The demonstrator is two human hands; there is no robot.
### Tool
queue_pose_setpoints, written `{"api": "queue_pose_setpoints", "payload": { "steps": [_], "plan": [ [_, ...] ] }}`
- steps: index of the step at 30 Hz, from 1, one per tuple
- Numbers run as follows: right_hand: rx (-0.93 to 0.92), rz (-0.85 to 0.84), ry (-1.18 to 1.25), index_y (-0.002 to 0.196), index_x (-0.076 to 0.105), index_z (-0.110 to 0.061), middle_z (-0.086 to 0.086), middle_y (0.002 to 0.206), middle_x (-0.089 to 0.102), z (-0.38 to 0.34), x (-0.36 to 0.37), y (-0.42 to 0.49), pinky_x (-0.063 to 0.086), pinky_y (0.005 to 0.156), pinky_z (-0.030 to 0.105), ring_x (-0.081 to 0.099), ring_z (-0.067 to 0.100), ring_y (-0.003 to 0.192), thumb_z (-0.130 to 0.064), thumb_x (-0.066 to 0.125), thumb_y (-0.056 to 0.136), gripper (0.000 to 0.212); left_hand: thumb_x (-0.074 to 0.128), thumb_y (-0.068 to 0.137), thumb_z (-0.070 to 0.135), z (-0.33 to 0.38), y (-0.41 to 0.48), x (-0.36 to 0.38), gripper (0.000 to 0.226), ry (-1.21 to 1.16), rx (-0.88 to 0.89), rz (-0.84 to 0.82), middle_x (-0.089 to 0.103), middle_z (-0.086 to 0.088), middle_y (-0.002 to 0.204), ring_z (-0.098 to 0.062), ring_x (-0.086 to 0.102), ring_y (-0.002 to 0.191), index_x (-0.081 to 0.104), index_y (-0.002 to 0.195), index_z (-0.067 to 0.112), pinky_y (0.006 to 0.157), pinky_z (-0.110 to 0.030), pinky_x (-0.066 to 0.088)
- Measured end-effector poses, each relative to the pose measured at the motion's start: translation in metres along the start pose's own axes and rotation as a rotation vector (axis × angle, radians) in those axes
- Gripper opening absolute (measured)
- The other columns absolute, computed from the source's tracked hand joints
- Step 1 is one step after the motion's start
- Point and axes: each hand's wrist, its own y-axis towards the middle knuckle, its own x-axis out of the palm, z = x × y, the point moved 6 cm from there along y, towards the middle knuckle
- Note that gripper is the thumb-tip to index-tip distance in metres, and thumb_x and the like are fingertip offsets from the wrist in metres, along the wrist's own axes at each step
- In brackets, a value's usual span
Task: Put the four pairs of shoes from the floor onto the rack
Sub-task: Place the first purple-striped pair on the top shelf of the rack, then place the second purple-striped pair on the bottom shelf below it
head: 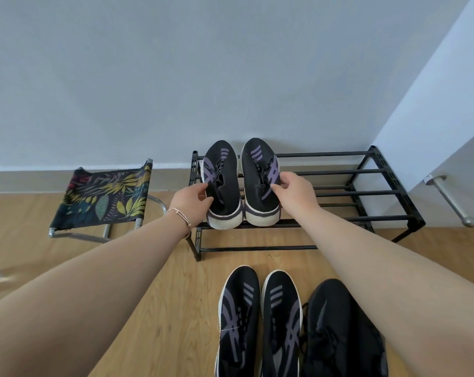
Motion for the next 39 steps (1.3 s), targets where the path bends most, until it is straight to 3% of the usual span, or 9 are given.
{"api": "queue_pose_setpoints", "payload": {
  "steps": [4, 11, 18, 22, 25, 28, 32, 36, 39],
  "plan": [
    [-0.226, 0.056, -0.211, 0.14, 0.051, -0.012, 0.008, 0.135, 0.061, -0.01, 0.001, -0.027, 0.049, 0.103, 0.041, 0.054, 0.028, 0.125, -0.027, 0.057, 0.099, 0.044, 0.048, 0.099, 0.027, 0.017, -0.021, 0.007, 0.052, 0.326, 0.177, 0.014, 0.057, -0.009, 0.14, -0.03, 0.055, 0.123, 0.04, 0.148, 0.015, 0.097, -0.04, 0.049],
    [-0.49, 0.163, -0.427, 0.141, 0.051, -0.008, 0.012, 0.145, 0.053, 0.001, 0.007, -0.089, 0.042, 0.113, 0.047, 0.048, 0.03, 0.136, -0.03, 0.062, 0.093, 0.054, 0.045, 0.097, 0.041, 0.015, -0.078, 0.035, 0.063, 0.565, 0.282, 0.138, 0.035, -0.01, 0.159, -0.028, 0.029, 0.148, 0.03, 0.153, 0.014, 0.118, -0.046, 0.029],
    [-0.493, 0.095, -0.559, 0.141, 0.05, -0.008, 0.012, 0.143, 0.054, 0.049, 0.033, -0.136, 0.043, 0.11, 0.046, 0.049, 0.031, 0.134, -0.041, 0.06, 0.091, 0.06, 0.044, 0.094, 0.035, -0.005, -0.131, 0.081, 0.075, 0.666, 0.208, 0.068, 0.011, -0.017, 0.166, -0.032, 0.009, 0.154, 0.012, 0.157, 0.011, 0.123, -0.048, 0.014],
    [-0.324, -0.085, -0.59, 0.142, 0.05, -0.007, 0.011, 0.136, 0.058, 0.098, 0.054, -0.167, 0.052, 0.1, 0.041, 0.056, 0.03, 0.123, -0.046, 0.062, 0.092, 0.064, 0.043, 0.097, 0.043, -0.038, -0.163, 0.114, 0.079, 0.681, 0.105, -0.094, 0.005, -0.017, 0.167, -0.032, 0.008, 0.153, 0.004, 0.158, 0.012, 0.124, -0.047, 0.016],
    [-0.158, -0.256, -0.656, 0.138, 0.051, -0.01, 0.008, 0.128, 0.06, 0.139, 0.068, -0.189, 0.052, 0.093, 0.037, 0.057, 0.027, 0.115, -0.058, 0.052, 0.094, 0.065, 0.042, 0.098, 0.044, -0.06, -0.18, 0.133, 0.079, 0.726, 0.085, -0.211, 0.003, -0.016, 0.167, -0.033, 0.008, 0.153, 0.001, 0.158, 0.013, 0.123, -0.048, 0.018],
    [-0.099, -0.319, -0.742, 0.124, 0.06, -0.013, 0.006, 0.118, 0.061, 0.161, 0.073, -0.211, 0.052, 0.086, 0.036, 0.056, 0.026, 0.108, -0.065, 0.048, 0.093, 0.062, 0.045, 0.097, 0.047, -0.078, -0.192, 0.143, 0.079, 0.783, 0.1, -0.287, 0.006, -0.017, 0.167, -0.034, 0.015, 0.152, 0.005, 0.158, 0.015, 0.122, -0.047, 0.023],
    [-0.221, -0.326, -0.769, 0.109, 0.067, -0.012, 0.005, 0.106, 0.063, 0.165, 0.084, -0.237, 0.049, 0.079, 0.035, 0.056, 0.024, 0.098, -0.058, 0.056, 0.091, 0.05, 0.045, 0.097, 0.05, -0.099, -0.209, 0.155, 0.075, 0.772, 0.038, -0.385, 0.018, -0.014, 0.163, -0.033, 0.03, 0.145, 0.014, 0.155, 0.016, 0.113, -0.042, 0.034],
    [-0.181, -0.375, -0.836, 0.105, 0.071, -0.011, 0.007, 0.107, 0.063, 0.172, 0.096, -0.247, 0.047, 0.082, 0.038, 0.055, 0.027, 0.103, -0.065, 0.05, 0.091, 0.06, 0.048, 0.097, 0.042, -0.113, -0.224, 0.168, 0.057, 0.73, -0.054, -0.461, 0.045, -0.007, 0.143, -0.029, 0.046, 0.125, 0.03, 0.145, 0.018, 0.094, -0.038, 0.046],
    [-0.104, -0.412, -0.853, 0.107, 0.074, -0.012, 0.009, 0.11, 0.061, 0.18, 0.102, -0.251, 0.044, 0.086, 0.041, 0.052, 0.03, 0.107, -0.068, 0.045, 0.092, 0.065, 0.048, 0.099, 0.037, -0.123, -0.227, 0.175, 0.05, 0.61, -0.217, -0.519, 0.052, -0.009, 0.135, -0.03, 0.05, 0.121, 0.034, 0.142, 0.016, 0.087, -0.039, 0.048]
  ]
}}
